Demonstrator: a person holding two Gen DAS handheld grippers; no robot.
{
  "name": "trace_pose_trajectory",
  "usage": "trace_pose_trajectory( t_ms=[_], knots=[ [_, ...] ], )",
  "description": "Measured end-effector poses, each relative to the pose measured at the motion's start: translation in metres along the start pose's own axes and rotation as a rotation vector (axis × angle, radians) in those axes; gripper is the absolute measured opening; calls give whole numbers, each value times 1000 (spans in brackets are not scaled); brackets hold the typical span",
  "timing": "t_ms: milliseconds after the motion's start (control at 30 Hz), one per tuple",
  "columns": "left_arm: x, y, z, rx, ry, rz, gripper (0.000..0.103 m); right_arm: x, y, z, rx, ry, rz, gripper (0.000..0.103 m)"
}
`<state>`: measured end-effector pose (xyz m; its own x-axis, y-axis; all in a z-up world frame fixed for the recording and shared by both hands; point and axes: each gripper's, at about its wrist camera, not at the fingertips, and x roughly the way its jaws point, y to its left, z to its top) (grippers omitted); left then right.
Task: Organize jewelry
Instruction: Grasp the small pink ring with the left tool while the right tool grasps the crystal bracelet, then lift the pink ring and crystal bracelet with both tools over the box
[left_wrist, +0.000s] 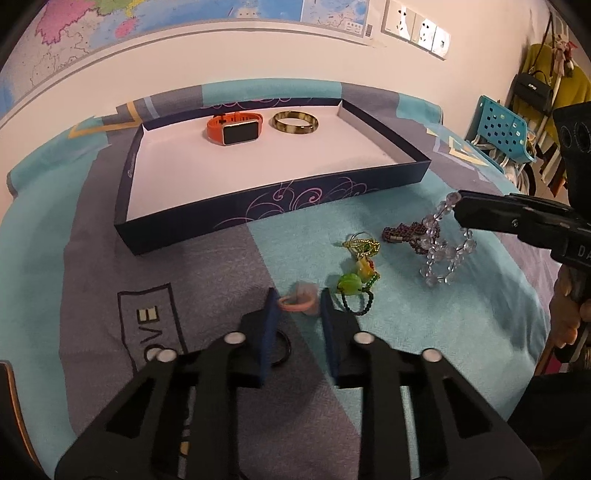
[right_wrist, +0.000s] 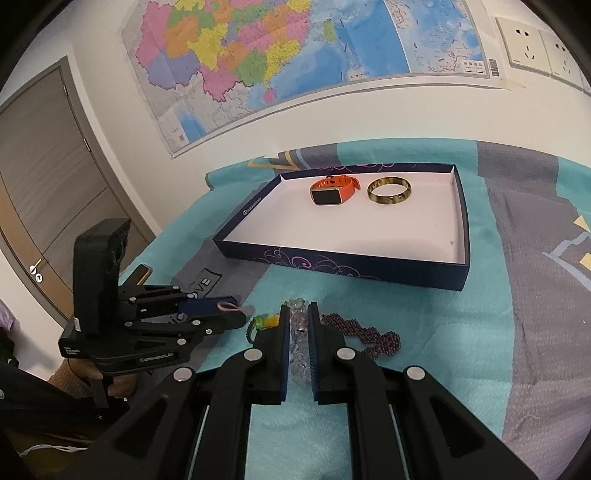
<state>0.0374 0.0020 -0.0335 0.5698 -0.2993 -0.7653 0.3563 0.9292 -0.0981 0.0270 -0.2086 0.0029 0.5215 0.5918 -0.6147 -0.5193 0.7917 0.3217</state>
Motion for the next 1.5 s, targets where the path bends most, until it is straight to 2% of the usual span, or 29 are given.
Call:
trace_pose_trajectory(
  t_ms=[67,567,1500],
  knots=[
    [-1,0,0,-2,-3,3,18,0,0,2,-3,-3,-3,8],
    [-18,-2,5,-3,-50,-4,18,-10,3,15,-23,-41,11,8],
    [-36,-1,24,16,-118,6,18,-18,2,58,-86,-119,-43,8]
  ],
)
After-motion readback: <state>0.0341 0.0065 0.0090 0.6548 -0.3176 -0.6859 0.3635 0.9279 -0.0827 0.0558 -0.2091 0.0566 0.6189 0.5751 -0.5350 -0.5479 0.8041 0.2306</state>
